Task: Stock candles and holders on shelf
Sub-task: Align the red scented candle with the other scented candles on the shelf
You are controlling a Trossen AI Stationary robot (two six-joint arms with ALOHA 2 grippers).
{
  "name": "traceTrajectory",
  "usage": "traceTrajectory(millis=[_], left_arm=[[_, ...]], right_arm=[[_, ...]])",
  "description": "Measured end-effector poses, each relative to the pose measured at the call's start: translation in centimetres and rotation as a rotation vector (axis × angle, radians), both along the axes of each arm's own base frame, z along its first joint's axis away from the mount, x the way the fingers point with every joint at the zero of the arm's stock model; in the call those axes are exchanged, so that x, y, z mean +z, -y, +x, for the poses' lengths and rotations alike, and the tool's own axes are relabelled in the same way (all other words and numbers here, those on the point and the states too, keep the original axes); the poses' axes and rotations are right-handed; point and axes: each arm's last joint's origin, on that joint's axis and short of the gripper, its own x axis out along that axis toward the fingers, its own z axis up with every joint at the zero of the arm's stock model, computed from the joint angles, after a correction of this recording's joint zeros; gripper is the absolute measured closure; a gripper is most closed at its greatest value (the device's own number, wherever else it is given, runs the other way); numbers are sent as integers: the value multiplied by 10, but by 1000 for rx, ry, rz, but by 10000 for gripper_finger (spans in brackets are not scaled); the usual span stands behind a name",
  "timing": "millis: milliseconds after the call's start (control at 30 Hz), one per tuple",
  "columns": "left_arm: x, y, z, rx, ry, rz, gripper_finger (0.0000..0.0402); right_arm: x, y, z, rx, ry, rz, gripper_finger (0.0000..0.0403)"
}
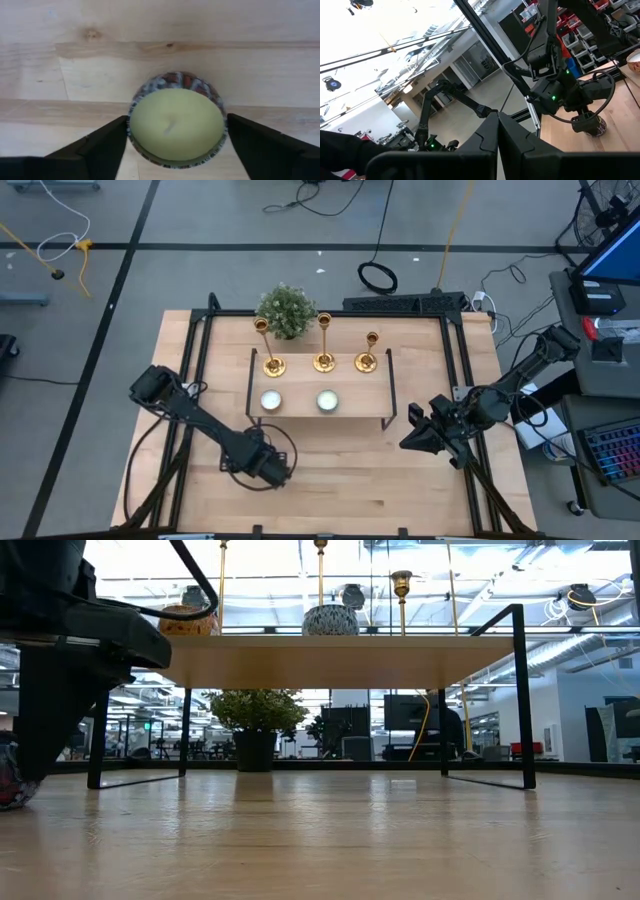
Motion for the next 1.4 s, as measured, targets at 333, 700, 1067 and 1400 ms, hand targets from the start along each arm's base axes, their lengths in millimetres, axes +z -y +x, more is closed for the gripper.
traceTrajectory(millis=[333,700,1067,1400], left_arm=[[1,-4,3,-11,8,-7,125],[14,8,11,-55,45,-88,122],[64,25,51,-112,468,-58,136],[105,22,95,-32,976,19,135]], right_arm=[[0,0,0,2,-3,7,403],[0,0,0,1,-1,1,403],[0,0,0,4,3,0,403],[9,1,-2,7,114,-28,403]])
